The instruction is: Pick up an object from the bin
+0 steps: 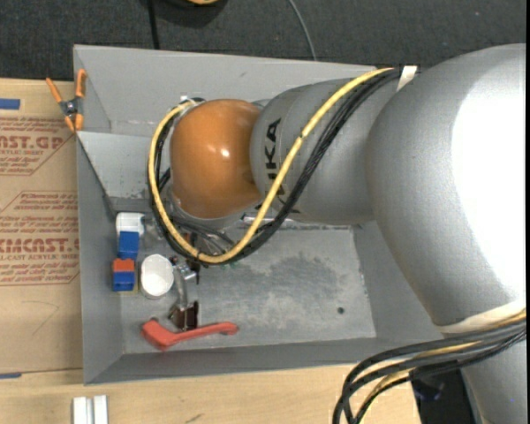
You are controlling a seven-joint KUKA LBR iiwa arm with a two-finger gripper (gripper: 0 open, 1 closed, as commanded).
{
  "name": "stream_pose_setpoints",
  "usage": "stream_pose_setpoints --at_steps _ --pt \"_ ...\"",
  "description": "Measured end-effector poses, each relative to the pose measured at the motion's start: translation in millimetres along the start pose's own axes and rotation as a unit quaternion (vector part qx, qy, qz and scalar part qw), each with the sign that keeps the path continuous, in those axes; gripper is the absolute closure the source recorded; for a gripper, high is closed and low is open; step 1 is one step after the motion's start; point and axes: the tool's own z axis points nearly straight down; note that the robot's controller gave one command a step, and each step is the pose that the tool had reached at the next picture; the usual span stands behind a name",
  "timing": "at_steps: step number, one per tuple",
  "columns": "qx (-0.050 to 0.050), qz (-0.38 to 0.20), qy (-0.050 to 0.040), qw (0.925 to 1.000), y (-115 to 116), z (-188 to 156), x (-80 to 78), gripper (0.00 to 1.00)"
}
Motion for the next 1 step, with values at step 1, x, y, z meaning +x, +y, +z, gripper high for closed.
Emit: stream_pose_setpoints --at_steps 1 --pt "0.000 -0.091 -0.0019 0.9959 26.5 47.0 -1.5 0.00"
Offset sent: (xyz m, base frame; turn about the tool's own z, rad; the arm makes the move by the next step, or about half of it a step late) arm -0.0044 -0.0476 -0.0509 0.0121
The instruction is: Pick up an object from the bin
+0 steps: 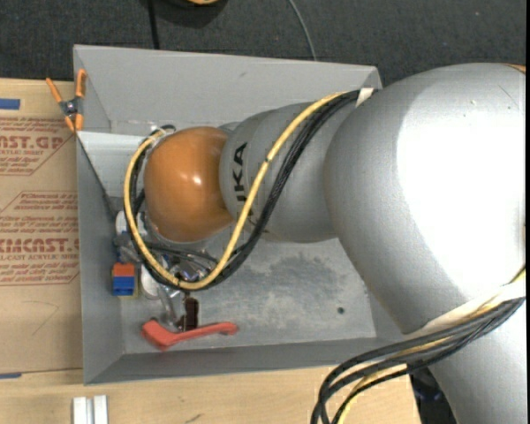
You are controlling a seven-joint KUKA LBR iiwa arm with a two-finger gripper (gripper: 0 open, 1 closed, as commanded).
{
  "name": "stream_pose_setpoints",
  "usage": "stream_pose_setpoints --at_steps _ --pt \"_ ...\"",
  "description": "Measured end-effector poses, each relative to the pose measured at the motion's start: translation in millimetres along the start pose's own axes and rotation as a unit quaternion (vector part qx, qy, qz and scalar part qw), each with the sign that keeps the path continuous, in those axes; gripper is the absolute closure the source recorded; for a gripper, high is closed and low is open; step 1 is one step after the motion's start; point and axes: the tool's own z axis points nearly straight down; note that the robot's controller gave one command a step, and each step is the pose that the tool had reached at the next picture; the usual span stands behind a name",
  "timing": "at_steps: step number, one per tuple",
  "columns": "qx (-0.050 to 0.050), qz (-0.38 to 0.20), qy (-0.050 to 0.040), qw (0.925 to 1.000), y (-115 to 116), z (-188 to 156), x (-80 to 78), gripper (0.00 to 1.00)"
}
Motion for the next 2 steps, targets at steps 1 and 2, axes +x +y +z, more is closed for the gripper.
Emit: stream_pose_setpoints --at_steps 1,2 --pt "0.000 0.097 -0.0018 0.9953 -63.9 1.0 33.2 1.00" --pt "-0.001 0.097 -0.0019 0.9952 -63.9 1.0 33.2 1.00"
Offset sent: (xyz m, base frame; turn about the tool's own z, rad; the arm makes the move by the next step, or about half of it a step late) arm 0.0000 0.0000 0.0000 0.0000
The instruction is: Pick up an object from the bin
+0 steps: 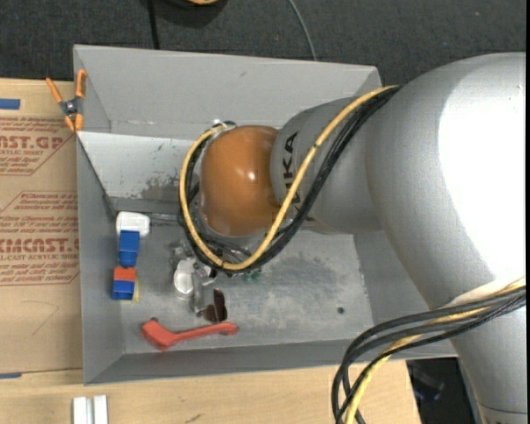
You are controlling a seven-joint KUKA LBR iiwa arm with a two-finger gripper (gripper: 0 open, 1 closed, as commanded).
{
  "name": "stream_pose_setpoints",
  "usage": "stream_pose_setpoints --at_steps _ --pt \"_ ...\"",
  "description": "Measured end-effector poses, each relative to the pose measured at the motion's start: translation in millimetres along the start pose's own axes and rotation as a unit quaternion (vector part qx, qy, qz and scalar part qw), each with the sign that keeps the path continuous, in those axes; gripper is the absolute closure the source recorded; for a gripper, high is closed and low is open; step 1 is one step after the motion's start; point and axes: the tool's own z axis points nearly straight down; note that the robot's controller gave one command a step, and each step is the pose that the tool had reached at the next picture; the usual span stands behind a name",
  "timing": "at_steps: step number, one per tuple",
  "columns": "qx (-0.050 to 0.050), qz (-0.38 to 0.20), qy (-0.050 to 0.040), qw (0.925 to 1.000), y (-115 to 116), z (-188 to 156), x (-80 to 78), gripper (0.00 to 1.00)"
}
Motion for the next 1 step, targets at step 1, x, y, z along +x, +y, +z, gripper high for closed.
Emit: stream_pose_setpoints --at_steps 1 --pt "0.000 0.000 0.0015 1.0000 0.2 -3.6 1.1 1.00"
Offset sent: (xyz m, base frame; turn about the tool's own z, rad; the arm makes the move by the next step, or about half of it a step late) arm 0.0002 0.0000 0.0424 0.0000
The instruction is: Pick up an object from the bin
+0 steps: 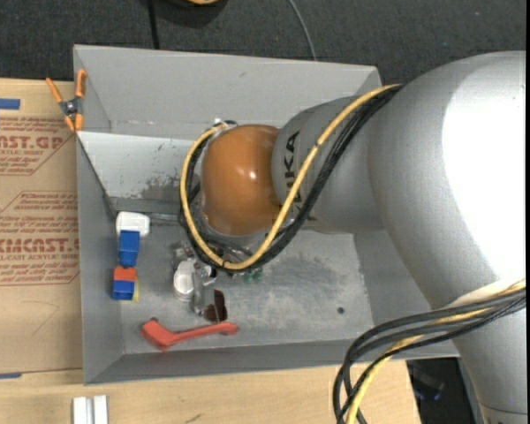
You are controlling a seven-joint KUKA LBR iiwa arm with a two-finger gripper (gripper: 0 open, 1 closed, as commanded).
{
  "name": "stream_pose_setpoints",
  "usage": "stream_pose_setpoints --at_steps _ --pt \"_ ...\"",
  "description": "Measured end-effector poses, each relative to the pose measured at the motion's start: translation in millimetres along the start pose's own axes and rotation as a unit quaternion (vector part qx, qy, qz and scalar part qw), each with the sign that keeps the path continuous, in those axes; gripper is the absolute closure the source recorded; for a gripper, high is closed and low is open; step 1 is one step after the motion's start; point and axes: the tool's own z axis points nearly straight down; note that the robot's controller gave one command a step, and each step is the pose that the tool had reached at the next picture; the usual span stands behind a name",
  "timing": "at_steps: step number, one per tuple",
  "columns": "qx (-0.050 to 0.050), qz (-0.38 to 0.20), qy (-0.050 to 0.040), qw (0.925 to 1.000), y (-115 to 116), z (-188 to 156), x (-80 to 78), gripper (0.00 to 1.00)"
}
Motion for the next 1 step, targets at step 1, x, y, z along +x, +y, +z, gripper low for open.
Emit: stream_pose_setpoints --at_steps 1 --pt "0.000 0.000 0.0035 1.0000 0.6 -18.1 2.0 1.00"
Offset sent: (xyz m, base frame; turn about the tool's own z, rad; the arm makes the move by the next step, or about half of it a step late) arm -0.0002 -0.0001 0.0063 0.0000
